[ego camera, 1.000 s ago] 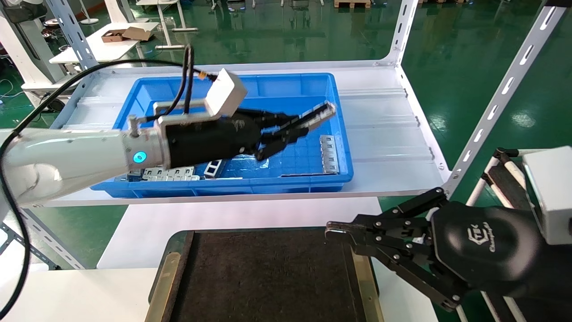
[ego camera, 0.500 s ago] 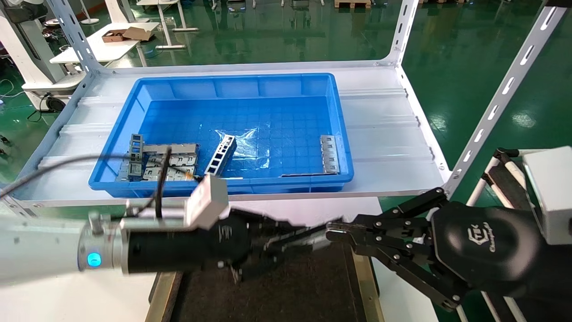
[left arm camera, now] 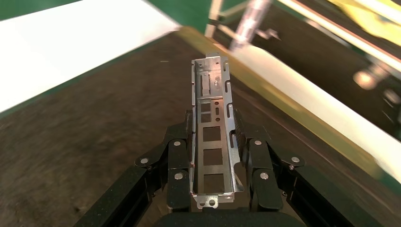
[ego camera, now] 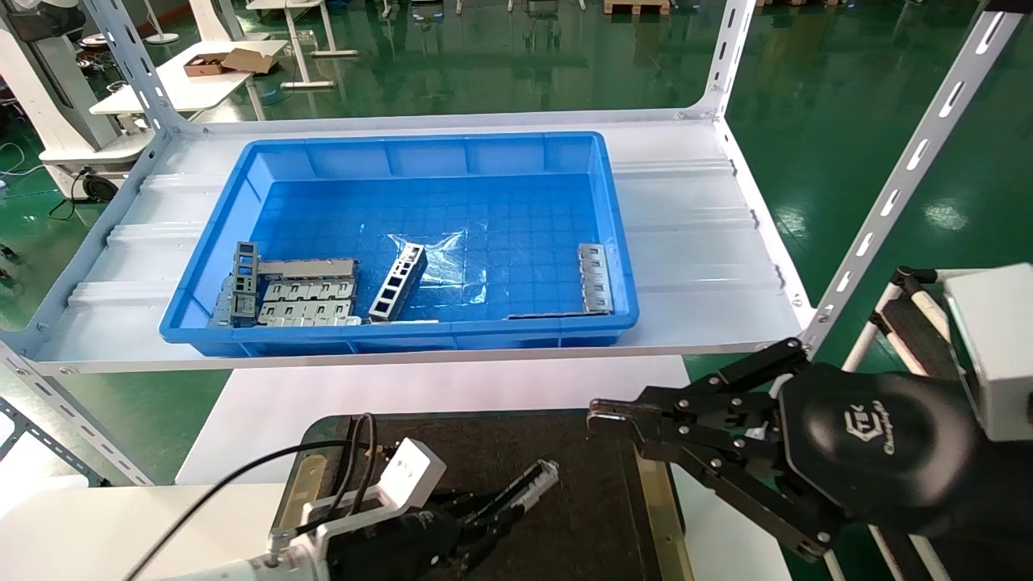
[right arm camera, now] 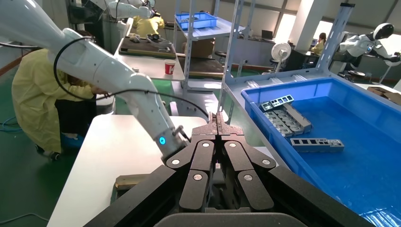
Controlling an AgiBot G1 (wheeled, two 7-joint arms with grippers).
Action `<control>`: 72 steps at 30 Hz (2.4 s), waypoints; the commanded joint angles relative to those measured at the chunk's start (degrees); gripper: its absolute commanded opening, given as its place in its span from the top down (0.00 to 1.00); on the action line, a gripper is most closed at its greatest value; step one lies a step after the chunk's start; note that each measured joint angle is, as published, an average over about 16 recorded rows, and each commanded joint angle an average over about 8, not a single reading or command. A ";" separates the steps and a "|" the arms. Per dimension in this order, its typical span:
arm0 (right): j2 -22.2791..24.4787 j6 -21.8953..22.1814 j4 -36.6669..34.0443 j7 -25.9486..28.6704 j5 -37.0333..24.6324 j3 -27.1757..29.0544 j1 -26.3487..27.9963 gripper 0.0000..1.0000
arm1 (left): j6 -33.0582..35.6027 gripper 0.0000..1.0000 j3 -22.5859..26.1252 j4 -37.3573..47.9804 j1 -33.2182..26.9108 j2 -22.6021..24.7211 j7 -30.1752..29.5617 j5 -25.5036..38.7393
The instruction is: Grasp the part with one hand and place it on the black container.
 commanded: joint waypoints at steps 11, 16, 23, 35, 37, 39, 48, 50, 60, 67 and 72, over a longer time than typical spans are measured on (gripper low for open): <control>0.00 0.00 0.00 0.00 0.00 0.00 0.00 1.00 | -22.81 1.00 7.10 9.55 0.77 12.67 -12.99 2.03; 0.00 0.00 0.00 0.00 0.00 0.00 0.00 1.00 | -28.99 1.00 9.30 14.16 0.23 17.48 -15.86 -0.35; 0.00 0.00 0.00 0.00 0.00 -0.01 0.00 1.00 | -35.82 1.00 11.39 20.37 -0.58 22.92 -17.83 -5.93; 0.00 0.00 0.00 0.00 0.01 -0.01 0.00 0.89 | -40.25 0.93 17.35 23.48 -2.22 24.80 -17.81 -18.54; 0.00 0.00 0.00 0.00 0.01 -0.01 0.00 0.64 | -40.90 0.71 18.75 23.54 -2.59 24.82 -17.28 -20.67; 0.00 0.00 0.00 0.00 0.01 -0.01 0.00 0.39 | -41.62 0.46 20.18 23.48 -2.99 24.82 -16.60 -22.84; 0.00 0.00 0.00 -0.01 0.01 -0.01 0.00 0.00 | -46.05 0.00 26.95 21.58 -5.32 24.75 -11.98 -34.27; 0.00 0.00 0.00 -0.01 0.01 -0.01 0.00 0.00 | -47.21 0.00 28.41 20.74 -5.99 24.71 -10.69 -37.11; 0.00 0.00 0.00 -0.01 0.01 -0.01 0.00 0.00 | -51.90 0.00 32.58 14.79 -9.86 23.46 -5.71 -46.26; 0.01 0.01 0.00 -0.01 0.01 -0.02 0.00 0.00 | -50.67 0.00 32.65 8.61 -11.04 18.99 -4.63 -44.45; 0.01 0.01 0.00 -0.01 0.01 -0.02 0.00 0.00 | -46.54 0.00 31.59 2.25 -11.26 12.91 -3.70 -39.25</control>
